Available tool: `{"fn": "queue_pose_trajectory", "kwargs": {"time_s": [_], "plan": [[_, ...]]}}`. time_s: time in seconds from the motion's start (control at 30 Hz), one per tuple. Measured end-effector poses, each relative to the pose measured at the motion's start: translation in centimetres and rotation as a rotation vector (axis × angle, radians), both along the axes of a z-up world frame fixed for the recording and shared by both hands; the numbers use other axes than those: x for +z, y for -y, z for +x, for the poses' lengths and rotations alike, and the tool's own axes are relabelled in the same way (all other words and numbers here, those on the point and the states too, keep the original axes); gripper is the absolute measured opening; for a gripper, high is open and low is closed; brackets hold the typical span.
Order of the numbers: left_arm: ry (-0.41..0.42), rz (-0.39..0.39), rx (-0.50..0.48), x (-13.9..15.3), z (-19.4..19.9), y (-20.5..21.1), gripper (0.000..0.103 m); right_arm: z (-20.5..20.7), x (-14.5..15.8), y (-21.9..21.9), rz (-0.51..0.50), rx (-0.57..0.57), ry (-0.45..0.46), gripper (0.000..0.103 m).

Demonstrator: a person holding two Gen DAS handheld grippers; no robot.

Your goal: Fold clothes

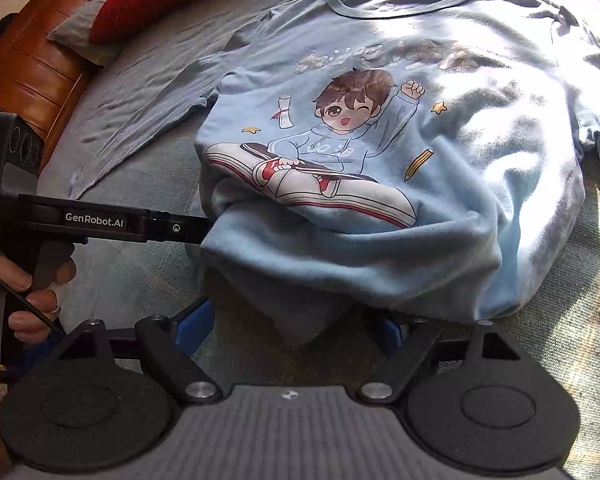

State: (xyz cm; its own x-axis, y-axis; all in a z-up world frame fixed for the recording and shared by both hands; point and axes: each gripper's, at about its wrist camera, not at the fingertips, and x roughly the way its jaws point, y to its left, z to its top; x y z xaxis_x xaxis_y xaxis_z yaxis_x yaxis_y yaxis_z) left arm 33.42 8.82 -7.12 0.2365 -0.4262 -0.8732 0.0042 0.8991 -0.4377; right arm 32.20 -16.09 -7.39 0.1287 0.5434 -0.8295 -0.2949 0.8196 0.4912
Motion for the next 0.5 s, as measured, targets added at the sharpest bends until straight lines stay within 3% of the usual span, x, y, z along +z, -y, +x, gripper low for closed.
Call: {"fn": "queue_pose_trajectory", "kwargs": {"time_s": [0.27, 0.33, 0.5], "plan": [[-0.017, -0.025, 0.016, -0.3, -0.1, -0.5, 0.037, -0.2, -1.2, 2.1, 0.023, -0.093, -0.059, 0.092], [-0.022, -0.025, 0.015, -0.4, 0.0, -0.5, 0.038, -0.2, -1.2, 1.5, 0.003, -0.047, -0.061, 0.102], [-0.028, -0.015, 0.01, -0.3, 0.1, -0.4, 0.04, -0.3, -0.8, 0.0, -0.071, 0.037, -0.055, 0.103]]}}
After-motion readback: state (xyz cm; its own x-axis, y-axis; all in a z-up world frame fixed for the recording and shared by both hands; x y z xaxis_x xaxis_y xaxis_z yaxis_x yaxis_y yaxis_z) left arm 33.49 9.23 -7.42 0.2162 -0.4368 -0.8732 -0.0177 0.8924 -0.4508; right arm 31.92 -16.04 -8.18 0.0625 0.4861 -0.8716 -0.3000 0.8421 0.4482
